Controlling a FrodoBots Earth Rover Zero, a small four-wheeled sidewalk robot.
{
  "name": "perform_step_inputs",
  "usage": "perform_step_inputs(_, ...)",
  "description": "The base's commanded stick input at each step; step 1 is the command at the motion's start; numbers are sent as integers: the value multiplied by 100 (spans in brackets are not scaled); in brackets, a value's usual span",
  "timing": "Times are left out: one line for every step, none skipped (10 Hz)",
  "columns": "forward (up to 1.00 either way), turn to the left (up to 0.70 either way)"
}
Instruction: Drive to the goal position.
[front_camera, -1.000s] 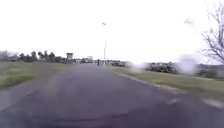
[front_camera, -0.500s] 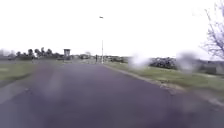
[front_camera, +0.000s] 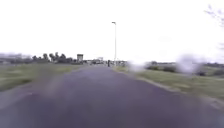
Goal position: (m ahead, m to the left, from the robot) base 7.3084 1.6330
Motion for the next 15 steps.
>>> perform_step_inputs(100, 39)
perform_step_inputs(100, 39)
perform_step_inputs(100, 40)
perform_step_inputs(100, 40)
perform_step_inputs(100, 40)
perform_step_inputs(100, 0)
perform_step_inputs(100, 0)
perform_step_inputs(100, 0)
perform_step_inputs(100, 1)
perform_step_inputs(100, 6)
perform_step_inputs(100, 11)
perform_step_inputs(100, 25)
perform_step_inputs(100, 40)
perform_step_inputs(100, 21)
perform_step_inputs(100, 2)
